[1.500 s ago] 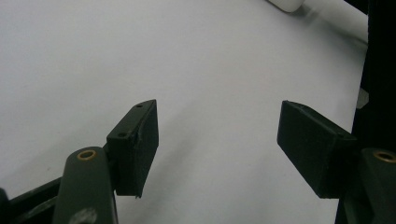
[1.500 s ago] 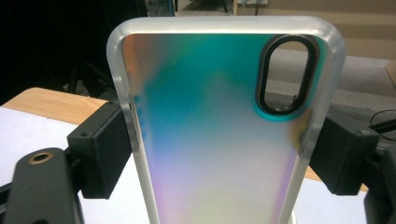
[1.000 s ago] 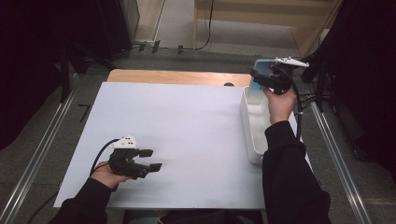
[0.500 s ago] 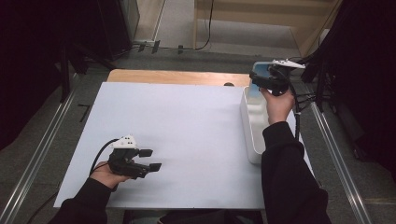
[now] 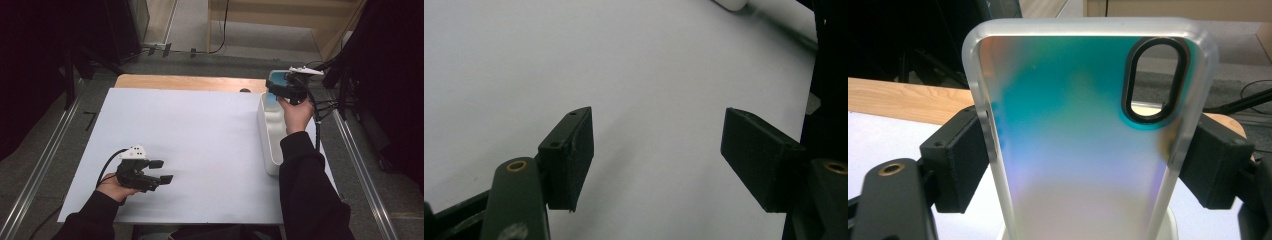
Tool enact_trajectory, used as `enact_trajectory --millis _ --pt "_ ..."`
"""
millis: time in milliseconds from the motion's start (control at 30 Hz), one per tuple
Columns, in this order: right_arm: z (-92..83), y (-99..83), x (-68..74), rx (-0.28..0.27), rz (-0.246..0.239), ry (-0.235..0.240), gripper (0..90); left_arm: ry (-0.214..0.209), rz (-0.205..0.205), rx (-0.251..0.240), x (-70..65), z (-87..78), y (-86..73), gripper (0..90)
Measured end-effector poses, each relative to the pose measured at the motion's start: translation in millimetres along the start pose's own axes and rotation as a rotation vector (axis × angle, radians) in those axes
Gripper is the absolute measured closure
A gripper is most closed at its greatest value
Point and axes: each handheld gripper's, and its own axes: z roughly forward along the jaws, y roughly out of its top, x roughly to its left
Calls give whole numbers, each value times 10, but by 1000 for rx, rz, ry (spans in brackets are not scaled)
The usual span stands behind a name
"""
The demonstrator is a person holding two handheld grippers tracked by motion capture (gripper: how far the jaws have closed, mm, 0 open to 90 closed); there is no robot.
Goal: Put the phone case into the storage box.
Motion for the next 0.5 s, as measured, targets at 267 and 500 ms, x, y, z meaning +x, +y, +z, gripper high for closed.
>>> enact_trajectory --millis 267,500 --pt "47 -60 -32 30 12 5 150 -3 3 6 -1 2 3 291" --pt "86 -99 -24 52 12 4 150 -7 1 12 -2 11 4 291"
